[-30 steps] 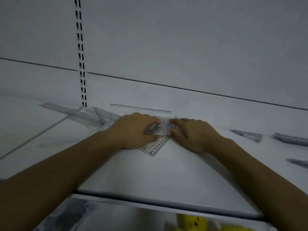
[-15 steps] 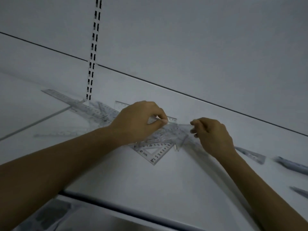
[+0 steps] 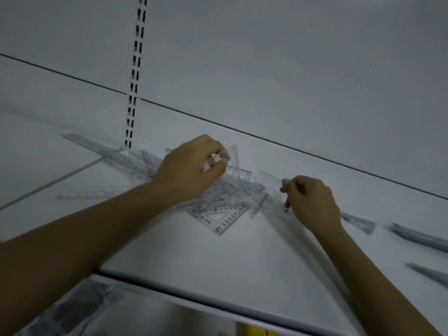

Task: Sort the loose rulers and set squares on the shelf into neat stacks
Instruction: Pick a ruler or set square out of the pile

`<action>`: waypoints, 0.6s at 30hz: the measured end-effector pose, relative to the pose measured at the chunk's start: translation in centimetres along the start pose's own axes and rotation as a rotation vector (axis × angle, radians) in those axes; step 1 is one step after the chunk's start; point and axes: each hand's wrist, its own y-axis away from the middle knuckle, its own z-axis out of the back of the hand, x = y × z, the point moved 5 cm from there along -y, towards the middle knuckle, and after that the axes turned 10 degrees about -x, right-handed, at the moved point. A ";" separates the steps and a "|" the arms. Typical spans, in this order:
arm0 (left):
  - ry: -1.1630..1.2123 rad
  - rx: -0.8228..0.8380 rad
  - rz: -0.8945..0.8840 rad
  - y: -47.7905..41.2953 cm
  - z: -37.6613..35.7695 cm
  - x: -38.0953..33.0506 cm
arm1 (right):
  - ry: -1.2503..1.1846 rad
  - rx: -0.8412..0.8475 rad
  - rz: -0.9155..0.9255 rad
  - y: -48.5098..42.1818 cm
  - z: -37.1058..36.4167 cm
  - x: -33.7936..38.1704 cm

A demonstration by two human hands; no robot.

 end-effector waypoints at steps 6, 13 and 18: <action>-0.021 -0.052 -0.053 -0.1 0.7 -0.6 | -0.296 0.044 -0.103 0.5 -0.4 0.5; -0.006 -0.054 -0.023 0.1 1.2 -1.4 | -0.709 0.140 -0.199 1.1 0.9 2.5; -0.093 0.062 -0.040 -0.3 -0.5 -4.6 | -0.724 0.115 -0.021 -0.1 5.2 2.3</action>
